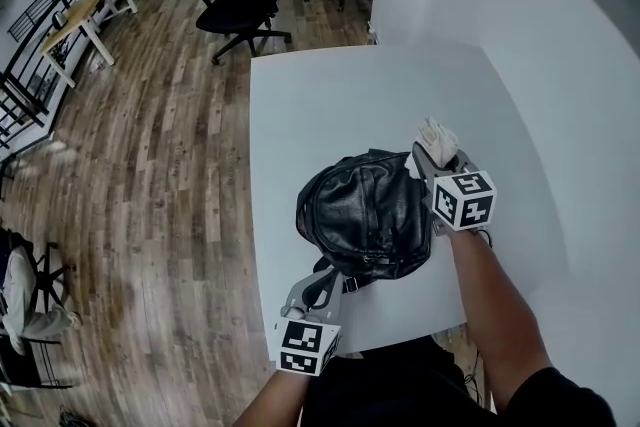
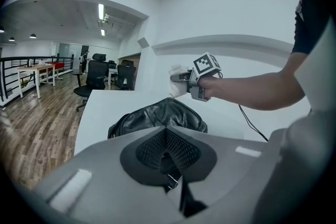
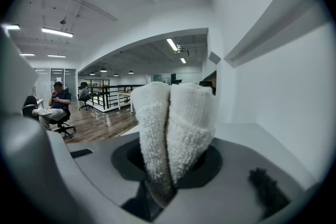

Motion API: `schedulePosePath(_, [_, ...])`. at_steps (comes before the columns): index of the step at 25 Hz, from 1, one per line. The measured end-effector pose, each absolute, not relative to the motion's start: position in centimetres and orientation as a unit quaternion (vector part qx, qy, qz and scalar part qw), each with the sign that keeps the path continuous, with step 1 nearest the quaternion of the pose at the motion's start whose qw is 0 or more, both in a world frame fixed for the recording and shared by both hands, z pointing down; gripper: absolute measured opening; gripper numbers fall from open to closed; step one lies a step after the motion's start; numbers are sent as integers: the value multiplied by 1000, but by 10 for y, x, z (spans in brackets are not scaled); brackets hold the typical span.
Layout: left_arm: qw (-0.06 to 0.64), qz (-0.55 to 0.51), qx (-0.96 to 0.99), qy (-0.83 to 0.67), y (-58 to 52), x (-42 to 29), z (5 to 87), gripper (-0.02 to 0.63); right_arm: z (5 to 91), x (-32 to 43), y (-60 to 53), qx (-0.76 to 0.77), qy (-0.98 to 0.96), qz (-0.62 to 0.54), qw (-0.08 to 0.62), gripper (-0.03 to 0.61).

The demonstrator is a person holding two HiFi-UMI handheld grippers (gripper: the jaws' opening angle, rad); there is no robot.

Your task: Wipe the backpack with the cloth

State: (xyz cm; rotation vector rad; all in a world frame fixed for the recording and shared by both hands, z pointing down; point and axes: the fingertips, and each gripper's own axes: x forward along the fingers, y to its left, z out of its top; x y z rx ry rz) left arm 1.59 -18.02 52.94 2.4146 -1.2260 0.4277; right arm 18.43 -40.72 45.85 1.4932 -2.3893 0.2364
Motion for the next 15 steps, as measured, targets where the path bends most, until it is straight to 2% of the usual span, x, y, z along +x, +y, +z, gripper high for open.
schedulePosePath(15, [192,148,865,-438,-172,5,521,6,439,189,-394,541,-825,63,151,100])
